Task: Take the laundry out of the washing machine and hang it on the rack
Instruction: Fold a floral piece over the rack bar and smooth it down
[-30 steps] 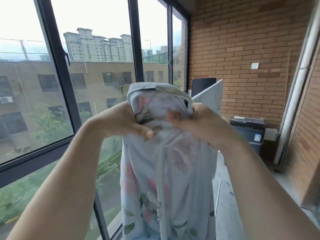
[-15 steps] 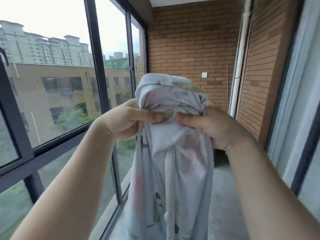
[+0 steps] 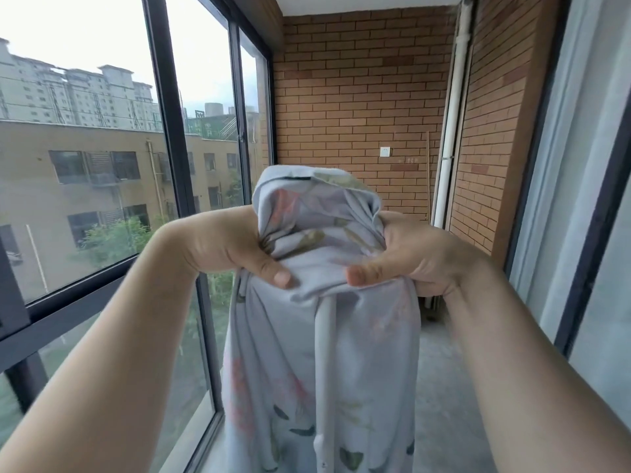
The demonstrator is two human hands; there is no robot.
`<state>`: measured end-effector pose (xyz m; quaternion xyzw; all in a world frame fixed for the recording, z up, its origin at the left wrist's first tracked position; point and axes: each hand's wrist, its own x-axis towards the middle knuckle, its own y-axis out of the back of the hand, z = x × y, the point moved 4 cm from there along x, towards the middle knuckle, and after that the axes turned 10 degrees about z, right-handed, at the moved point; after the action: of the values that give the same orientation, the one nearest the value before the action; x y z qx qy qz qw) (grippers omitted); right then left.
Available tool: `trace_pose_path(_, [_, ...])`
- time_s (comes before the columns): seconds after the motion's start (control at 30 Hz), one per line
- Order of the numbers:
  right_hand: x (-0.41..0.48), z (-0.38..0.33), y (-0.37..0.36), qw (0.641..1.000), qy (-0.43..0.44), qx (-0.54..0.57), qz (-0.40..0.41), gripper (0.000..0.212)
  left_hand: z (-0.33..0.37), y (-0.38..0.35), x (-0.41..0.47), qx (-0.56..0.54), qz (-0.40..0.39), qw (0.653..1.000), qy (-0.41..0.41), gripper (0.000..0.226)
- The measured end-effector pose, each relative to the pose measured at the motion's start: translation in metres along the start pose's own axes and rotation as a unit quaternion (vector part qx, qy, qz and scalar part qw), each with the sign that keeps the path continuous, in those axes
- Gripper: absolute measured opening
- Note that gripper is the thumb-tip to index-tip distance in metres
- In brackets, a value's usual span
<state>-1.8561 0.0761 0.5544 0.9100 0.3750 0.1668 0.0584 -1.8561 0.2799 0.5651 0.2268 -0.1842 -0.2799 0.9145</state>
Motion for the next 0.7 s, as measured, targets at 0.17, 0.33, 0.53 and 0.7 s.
trace_pose_path(0.17, [0.004, -0.006, 0.004, 1.000, 0.024, -0.010, 0.008, 0.053, 0.000, 0.002, 0.002, -0.052, -0.011, 0.998, -0.024, 0.061])
trace_pose_path(0.33, [0.014, -0.011, 0.008, 0.986, 0.063, 0.138, 0.076, 0.035, 0.001, 0.007, 0.012, -0.207, 0.083, 0.975, -0.021, 0.057])
trace_pose_path(0.53, [0.029, 0.007, 0.013, 0.966, 0.043, 0.231, 0.110, 0.034, -0.008, 0.006, 0.027, -0.283, 0.111, 0.952, 0.021, 0.063])
trace_pose_path(0.7, [0.033, 0.022, 0.016, 0.961, 0.030, 0.259, 0.090, 0.026, -0.021, -0.007, 0.033, -0.342, 0.060, 0.937, 0.032, 0.061])
